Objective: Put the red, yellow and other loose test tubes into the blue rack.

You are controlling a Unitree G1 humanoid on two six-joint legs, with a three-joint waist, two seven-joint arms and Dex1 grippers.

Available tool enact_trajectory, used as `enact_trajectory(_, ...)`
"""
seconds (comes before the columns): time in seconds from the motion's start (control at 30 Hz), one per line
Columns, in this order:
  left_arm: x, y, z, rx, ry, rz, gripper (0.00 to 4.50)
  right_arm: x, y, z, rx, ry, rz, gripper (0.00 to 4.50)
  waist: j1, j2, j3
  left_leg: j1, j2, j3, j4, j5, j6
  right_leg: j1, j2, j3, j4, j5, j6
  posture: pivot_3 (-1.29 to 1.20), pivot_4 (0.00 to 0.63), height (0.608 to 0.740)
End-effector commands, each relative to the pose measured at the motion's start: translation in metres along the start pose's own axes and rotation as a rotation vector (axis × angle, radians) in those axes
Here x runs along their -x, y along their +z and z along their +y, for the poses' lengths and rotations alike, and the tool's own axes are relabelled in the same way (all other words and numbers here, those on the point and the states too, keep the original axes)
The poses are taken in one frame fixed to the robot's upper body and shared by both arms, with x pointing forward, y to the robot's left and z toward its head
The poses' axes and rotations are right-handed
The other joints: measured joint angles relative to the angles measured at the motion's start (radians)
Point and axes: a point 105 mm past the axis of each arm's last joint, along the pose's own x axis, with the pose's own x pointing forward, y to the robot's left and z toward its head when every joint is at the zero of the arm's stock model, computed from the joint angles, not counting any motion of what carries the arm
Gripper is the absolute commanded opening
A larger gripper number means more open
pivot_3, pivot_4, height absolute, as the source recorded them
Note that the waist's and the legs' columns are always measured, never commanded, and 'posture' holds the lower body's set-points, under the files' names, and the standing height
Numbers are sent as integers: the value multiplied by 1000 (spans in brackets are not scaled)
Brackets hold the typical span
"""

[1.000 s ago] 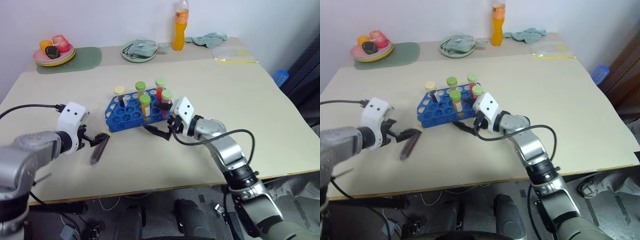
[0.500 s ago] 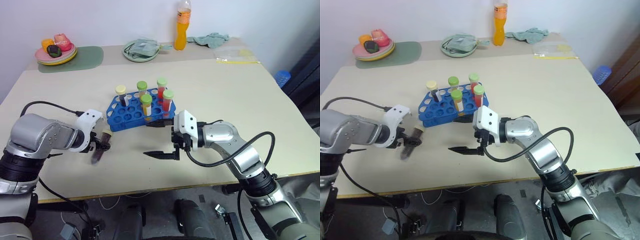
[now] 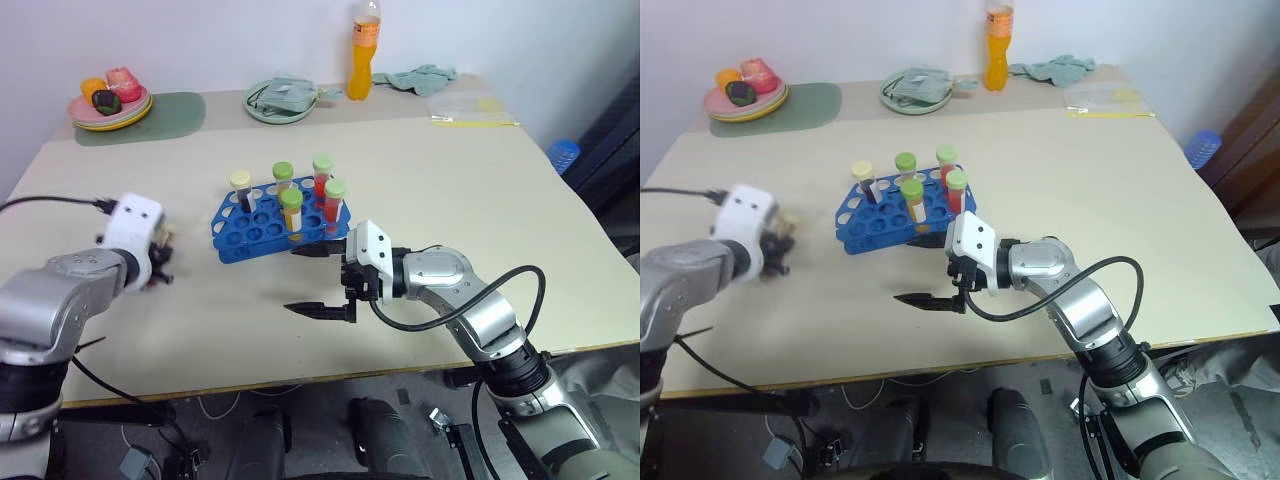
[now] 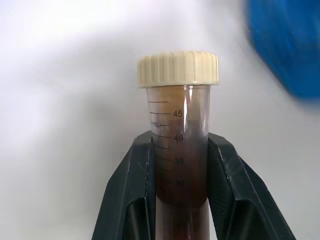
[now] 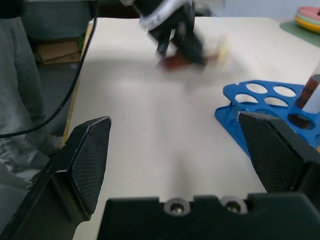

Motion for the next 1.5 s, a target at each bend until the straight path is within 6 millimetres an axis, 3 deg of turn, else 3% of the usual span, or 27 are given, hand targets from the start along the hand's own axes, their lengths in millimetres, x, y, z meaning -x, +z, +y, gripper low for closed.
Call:
enact_trajectory(0.03,25,64,-25,25,56,-472,818,-3,-12,-17,-68,-143,-8,4500,20,-2,-1,0,-1,1,0,0,0,1,-1,0,-1,0,0,0,150,740)
enact_trajectory(0.13,32,83,-73,32,-21,-673,818,-10,-15,-31,-107,-255,-33,4500,36,-3,-1,-1,-4,1,1,0,-1,1,-5,0,-1,1,0,0,150,740)
enact_trajectory(0.3,9,78,-109,33,68,-696,818,-18,-14,-28,-125,-277,-46,4500,37,-3,-2,-1,-6,1,2,0,0,2,-5,0,-1,2,2,0,150,740)
enact_trajectory(0.43,-2,70,-116,35,105,-670,818,-18,-14,-27,-141,-289,-51,4500,27,-3,-2,0,-5,1,2,0,0,2,-4,0,0,2,3,0,150,740)
enact_trajectory(0.67,-9,61,-129,155,11,-668,818,-15,-14,-28,-154,-311,-53,4500,15,-3,-2,0,-5,0,2,0,1,2,-4,-1,0,2,3,0,150,740)
enact_trajectory(0.97,-24,45,-142,186,-38,-617,818,-16,-12,-27,-158,-309,-61,4500,15,-3,-2,0,-5,0,3,0,1,2,-4,-1,0,2,3,0,150,740)
enact_trajectory(1.47,-28,38,-151,256,-55,-700,818,-14,-9,-29,-153,-320,-69,4500,18,-3,-2,0,-5,0,3,0,1,3,-4,-1,0,2,3,0,150,740)
enact_trajectory(1.5,-28,37,-152,269,-76,-698,1292,-13,-9,-29,-152,-322,-71,4500,18,-3,-2,0,-5,0,4,0,1,3,-4,-1,0,2,3,0,150,740)
